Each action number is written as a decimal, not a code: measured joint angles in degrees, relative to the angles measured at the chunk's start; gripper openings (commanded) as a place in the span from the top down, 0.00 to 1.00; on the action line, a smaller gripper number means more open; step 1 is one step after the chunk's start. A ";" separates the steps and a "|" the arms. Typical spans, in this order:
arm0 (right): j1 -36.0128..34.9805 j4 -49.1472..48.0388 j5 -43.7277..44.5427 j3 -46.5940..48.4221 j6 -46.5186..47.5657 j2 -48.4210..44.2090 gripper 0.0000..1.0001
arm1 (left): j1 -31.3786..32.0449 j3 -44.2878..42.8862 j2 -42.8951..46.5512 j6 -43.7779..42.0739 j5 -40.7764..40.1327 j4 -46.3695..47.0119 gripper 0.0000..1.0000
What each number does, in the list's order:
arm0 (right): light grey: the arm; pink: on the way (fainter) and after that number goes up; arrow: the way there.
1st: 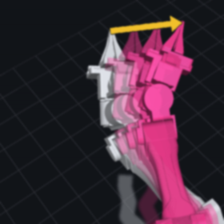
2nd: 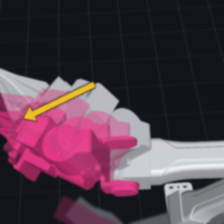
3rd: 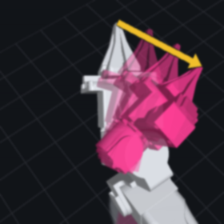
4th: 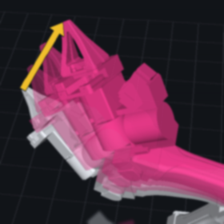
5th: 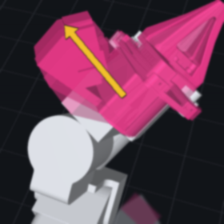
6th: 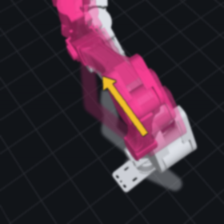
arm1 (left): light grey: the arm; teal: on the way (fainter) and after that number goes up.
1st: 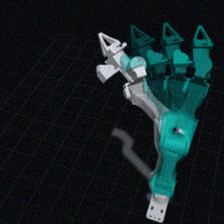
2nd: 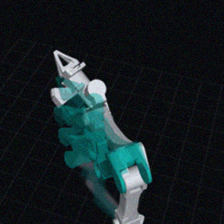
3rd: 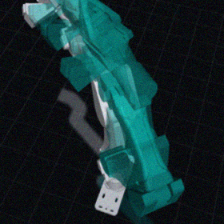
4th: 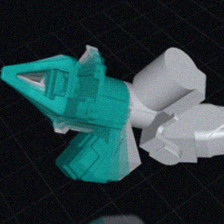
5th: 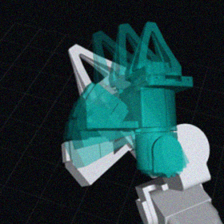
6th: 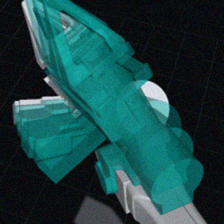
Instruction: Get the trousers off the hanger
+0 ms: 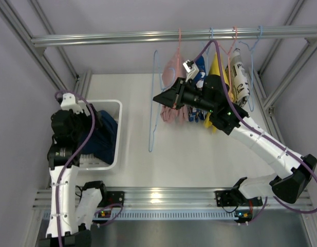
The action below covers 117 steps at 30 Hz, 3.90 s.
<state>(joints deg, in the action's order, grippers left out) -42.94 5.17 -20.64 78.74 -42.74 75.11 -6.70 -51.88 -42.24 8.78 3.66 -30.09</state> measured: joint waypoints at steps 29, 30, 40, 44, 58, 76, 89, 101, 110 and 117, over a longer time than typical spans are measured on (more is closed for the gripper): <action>-4.96 1.92 8.02 6.62 -5.44 10.71 1.00 | 25.55 -28.30 -15.43 -7.87 33.81 -19.43 0.21; -5.27 1.95 8.39 7.04 -5.42 10.93 1.00 | 25.99 -28.41 -15.80 -7.61 32.15 -19.43 0.21; -6.69 2.75 10.23 9.33 -5.14 11.45 1.00 | 31.04 -29.75 -18.08 -6.32 22.01 -18.73 0.31; -6.78 2.73 10.27 9.46 -5.01 11.54 1.00 | 32.30 -30.42 -19.58 -5.42 19.96 -17.68 0.45; -6.80 2.36 10.43 9.46 -3.74 11.43 0.98 | 34.91 -32.83 -22.53 -1.11 17.11 -15.82 1.00; -6.78 2.56 9.81 8.50 1.73 2.45 0.00 | 29.55 -27.47 -13.79 3.30 16.87 -12.76 1.00; -6.64 2.19 11.74 3.76 16.11 -9.14 0.01 | 28.79 -35.17 -26.38 6.97 17.25 -8.09 1.00; 5.84 3.23 13.44 1.64 15.65 -15.06 0.01 | 28.81 -49.83 -42.05 10.54 13.22 -2.43 1.00; 9.03 4.07 12.61 -2.32 12.57 -17.84 0.01 | 28.94 -52.39 -49.59 11.91 10.40 -2.16 1.00; 10.51 4.24 11.78 -5.66 10.51 -20.13 0.00 | 29.35 -53.90 -50.56 12.13 10.16 -2.10 0.99</action>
<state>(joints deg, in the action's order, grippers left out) -32.42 9.41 -8.86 73.08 -32.23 54.98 22.65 -105.78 -92.79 20.91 13.82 -32.18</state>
